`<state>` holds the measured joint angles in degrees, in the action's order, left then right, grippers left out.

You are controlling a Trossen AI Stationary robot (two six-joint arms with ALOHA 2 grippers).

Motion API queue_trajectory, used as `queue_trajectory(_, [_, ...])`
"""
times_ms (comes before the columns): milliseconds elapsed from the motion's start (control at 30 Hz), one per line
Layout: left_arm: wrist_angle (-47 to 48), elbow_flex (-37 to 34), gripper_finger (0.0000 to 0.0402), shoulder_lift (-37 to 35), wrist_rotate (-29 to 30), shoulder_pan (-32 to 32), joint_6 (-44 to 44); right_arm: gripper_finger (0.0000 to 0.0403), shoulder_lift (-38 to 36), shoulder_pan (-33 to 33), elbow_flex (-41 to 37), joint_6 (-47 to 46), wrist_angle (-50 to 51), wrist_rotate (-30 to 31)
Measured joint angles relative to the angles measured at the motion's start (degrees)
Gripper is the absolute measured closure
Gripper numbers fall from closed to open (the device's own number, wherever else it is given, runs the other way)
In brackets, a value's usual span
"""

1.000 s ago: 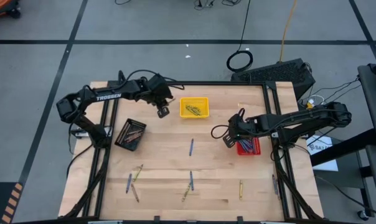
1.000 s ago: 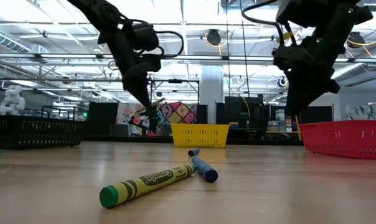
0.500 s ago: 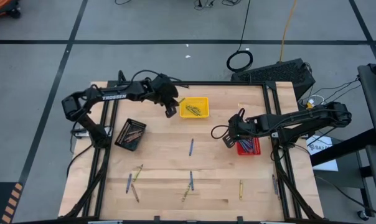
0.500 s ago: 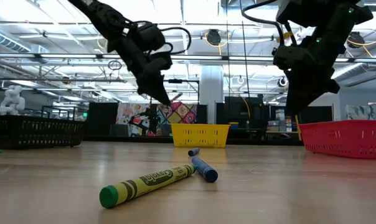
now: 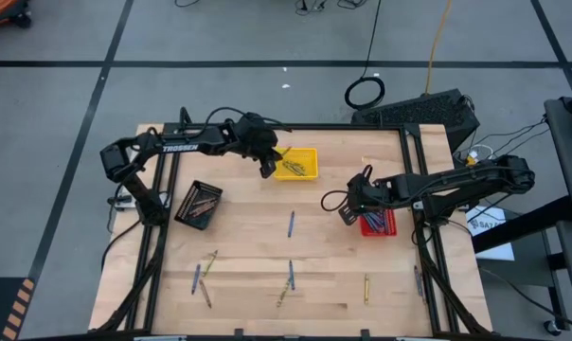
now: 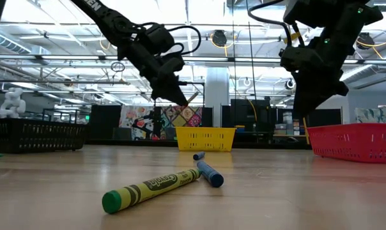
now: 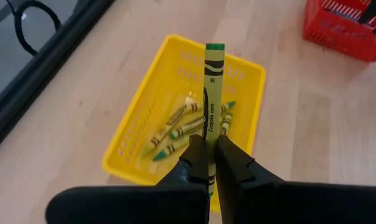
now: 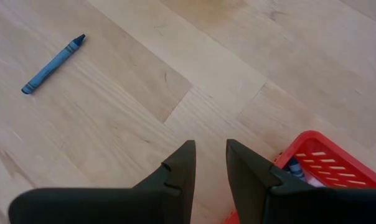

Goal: Sort crayons

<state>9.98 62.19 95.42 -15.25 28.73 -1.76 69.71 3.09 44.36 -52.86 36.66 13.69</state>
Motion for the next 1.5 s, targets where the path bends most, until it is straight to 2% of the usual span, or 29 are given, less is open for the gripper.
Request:
queue_trajectory(467, [-4.63,0.14,0.0402,5.77,-1.62,-0.36,0.05,0.0325,0.01,0.0,-0.02,0.0,-0.77,0.0])
queue_trajectory(833, [4.38,7.72,0.0402,11.46,-2.57,-0.44,1.28,0.0325,0.02,0.02,-0.02,0.0,-0.89,0.0])
queue_trajectory(1167, [8.07,8.55,0.0362,11.58,-2.03,0.02,0.86,0.0325,0.02,0.0,-0.02,0.0,-0.87,0.0])
queue_trajectory(1500, [9.0,8.52,0.0357,11.56,-1.81,0.02,-1.66,0.0325,0.01,0.02,-0.02,0.0,-0.88,0.0])
